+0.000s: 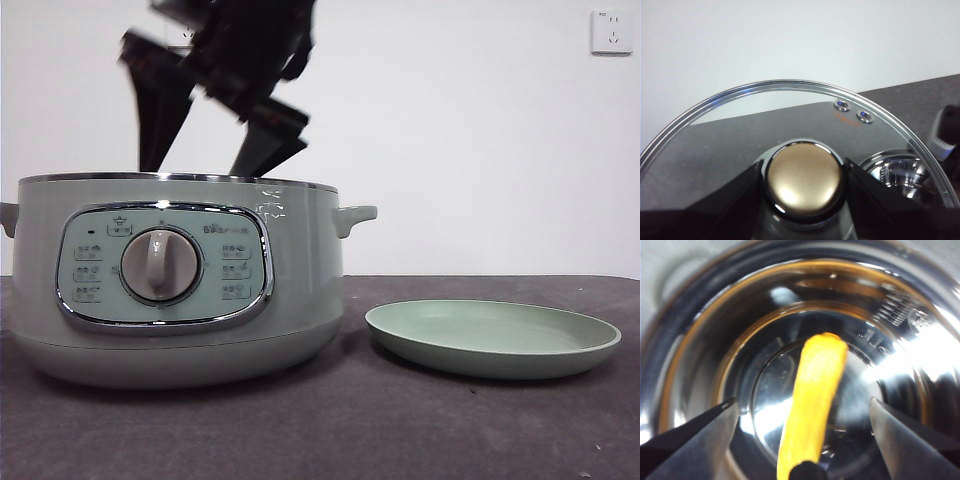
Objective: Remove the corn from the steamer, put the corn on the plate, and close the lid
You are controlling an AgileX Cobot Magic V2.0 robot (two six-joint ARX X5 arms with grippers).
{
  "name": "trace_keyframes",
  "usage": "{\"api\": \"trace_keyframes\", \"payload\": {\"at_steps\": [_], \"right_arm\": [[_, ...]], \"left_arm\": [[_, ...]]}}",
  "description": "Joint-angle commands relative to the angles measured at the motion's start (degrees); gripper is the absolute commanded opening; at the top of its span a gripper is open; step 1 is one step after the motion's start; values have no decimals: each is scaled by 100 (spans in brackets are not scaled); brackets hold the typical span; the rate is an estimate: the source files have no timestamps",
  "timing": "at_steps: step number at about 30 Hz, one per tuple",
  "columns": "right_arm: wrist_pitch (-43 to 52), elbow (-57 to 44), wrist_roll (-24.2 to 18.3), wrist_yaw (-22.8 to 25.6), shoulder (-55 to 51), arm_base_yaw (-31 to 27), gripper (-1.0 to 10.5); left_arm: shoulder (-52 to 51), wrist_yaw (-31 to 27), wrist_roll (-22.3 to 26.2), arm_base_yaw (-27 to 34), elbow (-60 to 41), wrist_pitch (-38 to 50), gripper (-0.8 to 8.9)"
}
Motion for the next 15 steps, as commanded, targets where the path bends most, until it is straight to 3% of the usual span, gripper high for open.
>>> {"api": "trace_keyframes", "payload": {"at_steps": [1,5,15], "right_arm": [[68,57,-168,87,243,66,437],[90,57,-175,369,492,122,436],[208,57,-90,358,769,103,369]], "left_arm": [[-37,-39,63,9,87,133,-9],[-37,-39,63,9,87,-33,-9],[-37,-35,48,9,90,-59,-9]]}}
